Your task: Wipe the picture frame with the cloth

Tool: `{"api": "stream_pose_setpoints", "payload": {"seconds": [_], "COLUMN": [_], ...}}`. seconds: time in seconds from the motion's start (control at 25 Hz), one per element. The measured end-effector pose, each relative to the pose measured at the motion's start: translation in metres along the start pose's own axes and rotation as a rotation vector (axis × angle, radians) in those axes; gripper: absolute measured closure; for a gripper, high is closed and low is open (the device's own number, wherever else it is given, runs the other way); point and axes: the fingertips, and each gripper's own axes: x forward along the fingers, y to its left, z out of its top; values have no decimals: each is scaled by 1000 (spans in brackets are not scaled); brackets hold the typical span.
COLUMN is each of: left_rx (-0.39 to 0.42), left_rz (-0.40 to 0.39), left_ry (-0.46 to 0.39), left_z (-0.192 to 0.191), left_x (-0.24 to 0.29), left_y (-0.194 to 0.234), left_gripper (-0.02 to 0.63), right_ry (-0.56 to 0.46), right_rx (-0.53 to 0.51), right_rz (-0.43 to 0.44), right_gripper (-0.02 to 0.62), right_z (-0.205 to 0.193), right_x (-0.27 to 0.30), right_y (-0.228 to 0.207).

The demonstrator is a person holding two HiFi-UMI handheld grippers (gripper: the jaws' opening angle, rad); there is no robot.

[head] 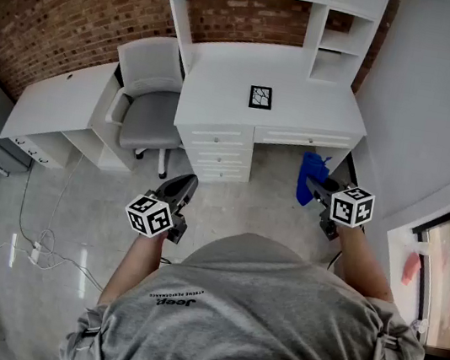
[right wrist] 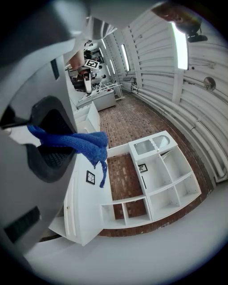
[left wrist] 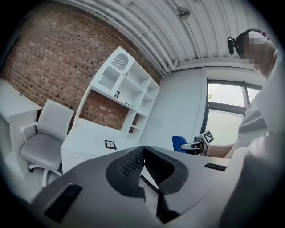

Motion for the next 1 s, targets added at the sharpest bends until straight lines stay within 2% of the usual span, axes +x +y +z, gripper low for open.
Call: {"api": "stream_pose_setpoints", "payload": {"seconds": [0.64,1.0], "left_rx": [8,14], "left_rz": [6,6], "left_ry": [15,23], "left_z": [-1,0], "left_x": [3,26], "left_y": [1,-8], "left_gripper": [588,588], "right_ry": [15,16], "right_rx": [-4,-4], "right_rz": [12,36], "right_gripper": [548,546], "right_z": [-2,-1], "right_x": [3,-3], "right_y": [-4,-17]}}
